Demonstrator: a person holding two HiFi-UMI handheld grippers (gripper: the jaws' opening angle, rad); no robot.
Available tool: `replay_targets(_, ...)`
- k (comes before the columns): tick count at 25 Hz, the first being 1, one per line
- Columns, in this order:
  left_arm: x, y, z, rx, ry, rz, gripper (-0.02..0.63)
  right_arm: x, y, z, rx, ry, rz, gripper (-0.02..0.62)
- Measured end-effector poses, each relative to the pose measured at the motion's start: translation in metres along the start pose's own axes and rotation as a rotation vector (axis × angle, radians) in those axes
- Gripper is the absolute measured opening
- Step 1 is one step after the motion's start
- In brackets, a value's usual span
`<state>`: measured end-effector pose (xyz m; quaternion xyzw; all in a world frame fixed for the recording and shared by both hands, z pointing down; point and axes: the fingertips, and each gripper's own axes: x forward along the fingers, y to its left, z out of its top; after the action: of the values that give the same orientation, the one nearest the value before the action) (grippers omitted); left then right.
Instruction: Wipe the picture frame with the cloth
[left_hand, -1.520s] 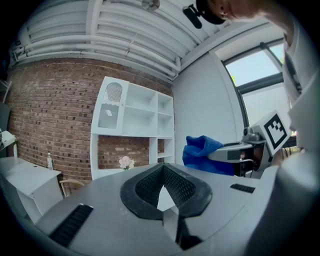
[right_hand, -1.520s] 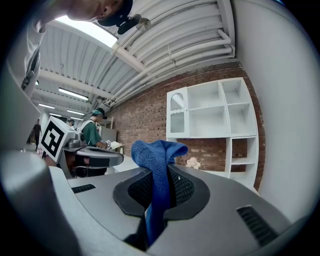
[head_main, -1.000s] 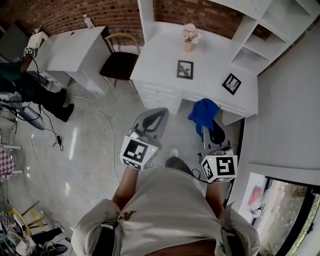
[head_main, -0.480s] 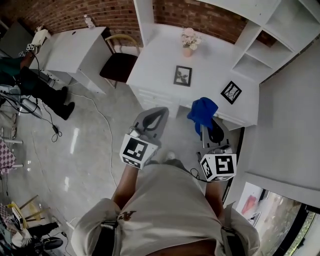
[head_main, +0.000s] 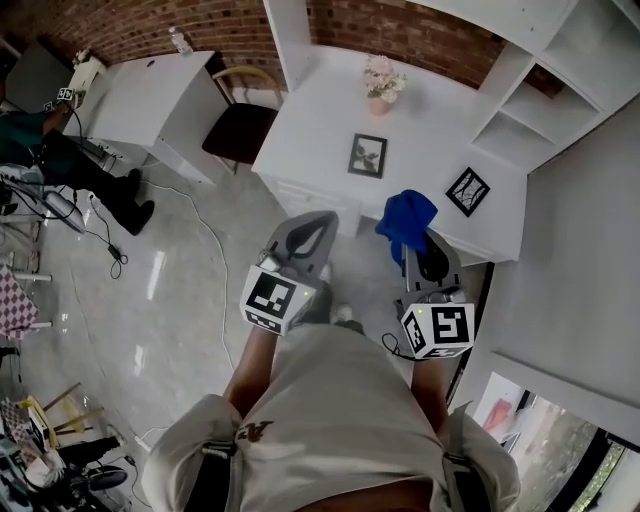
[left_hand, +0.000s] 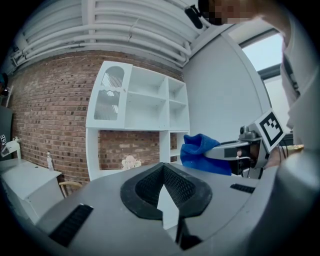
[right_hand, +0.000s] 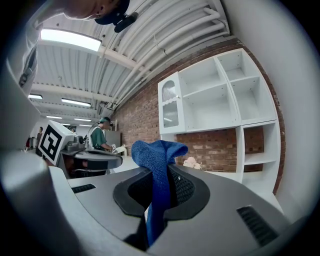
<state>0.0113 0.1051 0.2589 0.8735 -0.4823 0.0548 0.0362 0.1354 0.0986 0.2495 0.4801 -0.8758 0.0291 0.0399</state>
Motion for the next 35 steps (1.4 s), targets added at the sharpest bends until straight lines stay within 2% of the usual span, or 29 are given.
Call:
replay_targets(14,0.055,0.034,-0.005,-0.004,-0.005,-0.035,0.000,0.056,-0.027,-0.005,0.012,0.017,-0.022,0.028)
replay_targets(22,0.093,0.069,-0.014,-0.010,0.008,-0.077,0.000,0.105,-0.041,-0.016,0.010,0.067,-0.045,0.028)
replay_targets(35,0.154,0.121,-0.087,-0.025,0.119,-0.206,0.000,0.177,-0.059,-0.060,0.032,0.182,-0.110,0.028)
